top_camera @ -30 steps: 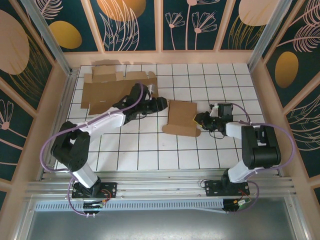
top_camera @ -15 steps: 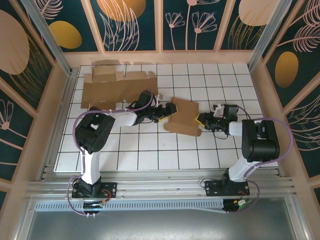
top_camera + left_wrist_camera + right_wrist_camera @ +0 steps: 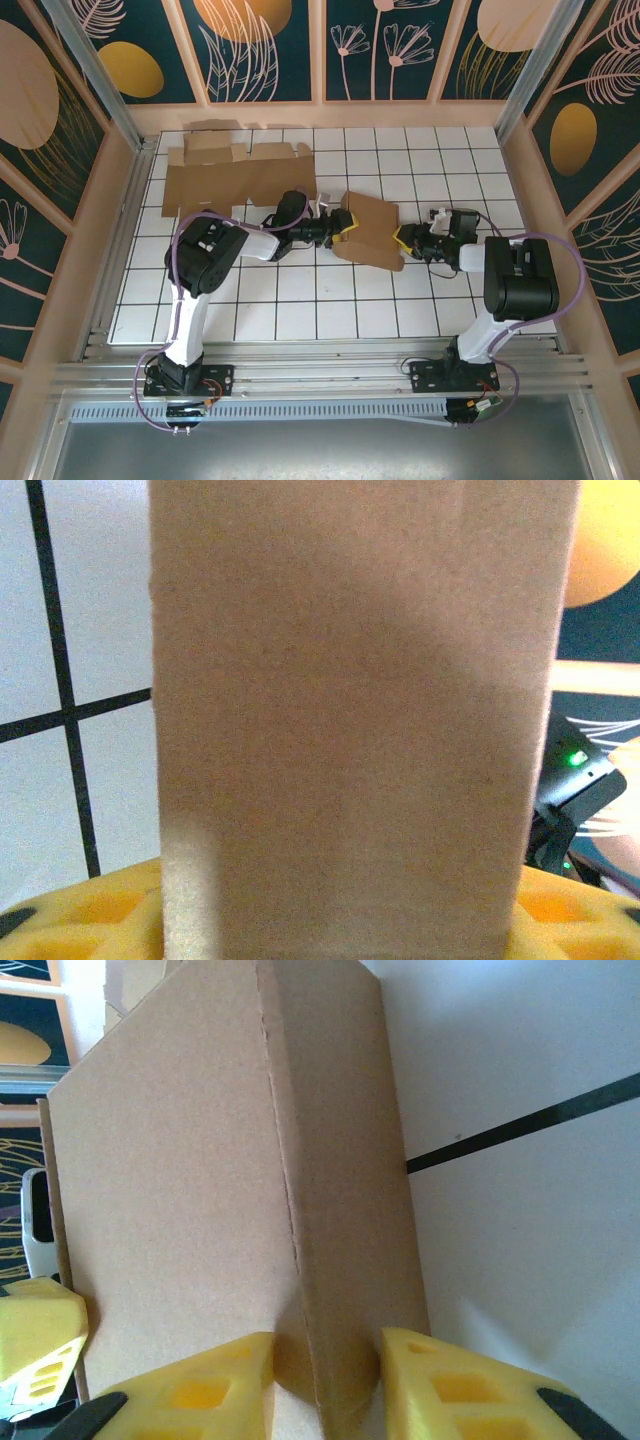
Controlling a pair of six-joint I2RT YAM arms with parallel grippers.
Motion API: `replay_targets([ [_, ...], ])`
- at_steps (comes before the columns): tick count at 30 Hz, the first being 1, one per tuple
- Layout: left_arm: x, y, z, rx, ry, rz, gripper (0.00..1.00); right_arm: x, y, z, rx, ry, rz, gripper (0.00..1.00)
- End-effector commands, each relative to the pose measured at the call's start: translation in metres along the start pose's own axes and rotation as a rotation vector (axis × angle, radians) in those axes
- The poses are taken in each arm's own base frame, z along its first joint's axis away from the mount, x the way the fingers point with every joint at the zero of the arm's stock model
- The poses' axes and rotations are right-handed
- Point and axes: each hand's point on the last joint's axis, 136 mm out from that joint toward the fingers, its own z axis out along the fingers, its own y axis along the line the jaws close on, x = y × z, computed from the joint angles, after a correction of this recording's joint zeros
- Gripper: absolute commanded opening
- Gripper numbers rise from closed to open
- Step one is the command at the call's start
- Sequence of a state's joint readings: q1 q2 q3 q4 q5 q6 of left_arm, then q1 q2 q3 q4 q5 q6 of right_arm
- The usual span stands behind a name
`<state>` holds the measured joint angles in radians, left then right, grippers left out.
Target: Fold the paper box
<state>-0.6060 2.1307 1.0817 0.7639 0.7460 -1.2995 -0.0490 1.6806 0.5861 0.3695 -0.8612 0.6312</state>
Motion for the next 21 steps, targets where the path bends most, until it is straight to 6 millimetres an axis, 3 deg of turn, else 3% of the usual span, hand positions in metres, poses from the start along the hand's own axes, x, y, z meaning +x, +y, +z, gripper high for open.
replay_targets([
  [1,0.003,-0.029,0.0,0.065,0.011,0.033,0.51,0.006,-0.019,-0.005,0.103,-0.019,0.056,0.42],
  [6,-0.004,-0.038,-0.01,-0.008,-0.04,0.042,0.5,-0.029,0.028,-0.039,0.148,-0.202,-0.112,0.62],
  [9,-0.008,-0.048,-0.022,-0.012,-0.086,0.021,0.5,-0.038,0.079,-0.058,0.173,-0.339,-0.405,0.83],
  [12,-0.015,-0.057,-0.04,0.009,-0.143,-0.031,0.48,-0.015,0.133,-0.06,0.191,-0.435,-0.89,0.91],
  [15,-0.021,-0.06,-0.061,0.007,-0.206,-0.074,0.48,0.03,0.174,-0.056,0.113,-0.526,-1.363,0.92],
  [18,-0.022,-0.063,-0.068,-0.007,-0.223,-0.093,0.46,0.059,0.19,-0.053,0.138,-0.635,-1.754,0.98],
  [21,-0.018,-0.06,-0.073,-0.003,-0.222,-0.116,0.45,0.074,0.192,-0.033,0.171,-0.584,-2.03,0.98],
])
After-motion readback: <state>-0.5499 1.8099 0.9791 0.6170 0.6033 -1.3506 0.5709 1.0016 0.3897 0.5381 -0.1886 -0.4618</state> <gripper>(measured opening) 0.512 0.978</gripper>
